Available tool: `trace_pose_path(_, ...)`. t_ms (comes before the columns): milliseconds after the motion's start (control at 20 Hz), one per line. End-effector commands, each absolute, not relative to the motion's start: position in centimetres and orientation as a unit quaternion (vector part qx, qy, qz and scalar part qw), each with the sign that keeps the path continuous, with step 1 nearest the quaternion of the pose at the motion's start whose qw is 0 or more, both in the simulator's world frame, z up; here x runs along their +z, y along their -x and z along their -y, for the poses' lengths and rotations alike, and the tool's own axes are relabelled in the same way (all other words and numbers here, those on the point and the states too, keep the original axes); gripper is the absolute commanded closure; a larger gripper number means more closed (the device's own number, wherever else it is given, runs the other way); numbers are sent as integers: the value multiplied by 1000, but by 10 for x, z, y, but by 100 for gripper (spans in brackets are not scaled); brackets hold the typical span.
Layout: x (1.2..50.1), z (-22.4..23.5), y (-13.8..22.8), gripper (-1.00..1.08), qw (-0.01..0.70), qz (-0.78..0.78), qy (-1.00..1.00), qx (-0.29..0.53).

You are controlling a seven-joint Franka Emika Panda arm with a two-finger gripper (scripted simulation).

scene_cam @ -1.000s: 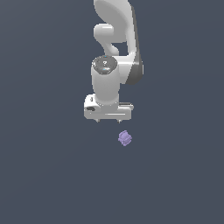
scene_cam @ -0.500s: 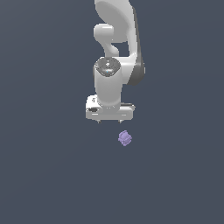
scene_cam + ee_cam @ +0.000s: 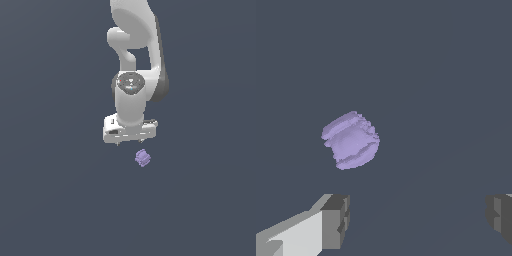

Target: Pick up the object and move it to a goal position.

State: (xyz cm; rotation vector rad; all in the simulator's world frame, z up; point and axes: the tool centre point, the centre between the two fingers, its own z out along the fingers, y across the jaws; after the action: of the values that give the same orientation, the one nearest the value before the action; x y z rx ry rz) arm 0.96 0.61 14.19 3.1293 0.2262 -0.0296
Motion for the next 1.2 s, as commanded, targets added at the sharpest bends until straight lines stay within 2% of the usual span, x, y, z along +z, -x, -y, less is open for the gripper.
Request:
trace_pose_path(0,136,-14,-12,-92,2,-106,-994,-9)
trace_pose_path(600,103,-55,-25,-92,1,-280,-960,-3)
trace_pose_path(1150,93,-68,-29,-92,0,-333,-943,0)
